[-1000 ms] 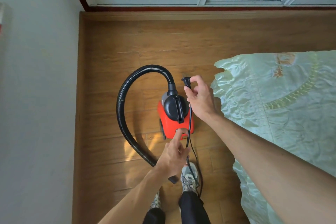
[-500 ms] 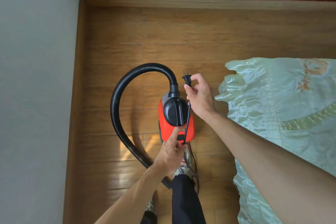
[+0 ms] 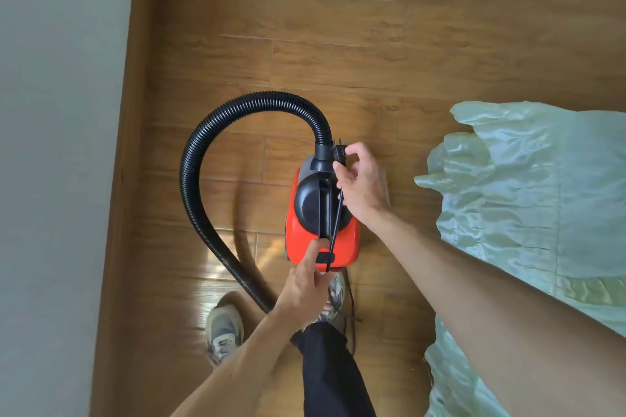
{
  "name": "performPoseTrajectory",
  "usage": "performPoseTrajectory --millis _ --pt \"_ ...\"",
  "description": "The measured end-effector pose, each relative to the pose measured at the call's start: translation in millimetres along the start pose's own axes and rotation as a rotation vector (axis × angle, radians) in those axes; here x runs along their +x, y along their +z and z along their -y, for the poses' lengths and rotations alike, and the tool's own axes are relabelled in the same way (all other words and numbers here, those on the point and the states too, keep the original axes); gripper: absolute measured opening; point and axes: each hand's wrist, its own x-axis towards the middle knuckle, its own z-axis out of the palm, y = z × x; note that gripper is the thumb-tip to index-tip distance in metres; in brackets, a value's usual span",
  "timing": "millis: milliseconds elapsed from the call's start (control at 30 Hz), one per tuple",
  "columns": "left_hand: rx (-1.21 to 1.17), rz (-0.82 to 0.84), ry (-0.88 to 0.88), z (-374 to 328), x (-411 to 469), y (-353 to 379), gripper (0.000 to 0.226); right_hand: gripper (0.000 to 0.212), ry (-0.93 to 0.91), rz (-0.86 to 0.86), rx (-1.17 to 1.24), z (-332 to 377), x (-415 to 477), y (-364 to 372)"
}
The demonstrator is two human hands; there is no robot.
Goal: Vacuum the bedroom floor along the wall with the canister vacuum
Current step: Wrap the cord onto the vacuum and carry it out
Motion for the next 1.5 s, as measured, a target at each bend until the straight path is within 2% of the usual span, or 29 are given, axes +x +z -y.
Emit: performPoseTrajectory --millis 300,467,833,967,1267,1500 --pt "-0.064 -0.007 -0.064 27 19 10 0.043 0.015 -0.016 0.048 -0.027 -33 16 33" --pt "-0.138 -0.037 -0.108 44 31 14 0.038 0.016 -0.084 0.058 -0.061 -47 21 50" --pt "-0.1 -0.125 -0.122 77 55 26 0.038 0.018 -0.191 0.028 -0.175 -74 35 69" --pt "-0.117 -0.127 -0.125 82 61 30 0.041 0.02 -0.18 0.019 -0.196 -83 39 69" --pt "-0.101 -0.161 -0.181 87 69 38 0.029 0.021 -0.15 0.02 -0.162 -86 40 74" --pt "-0.087 -0.136 -0.205 82 67 29 0.021 0.03 -0.036 0.023 -0.129 -75 32 75"
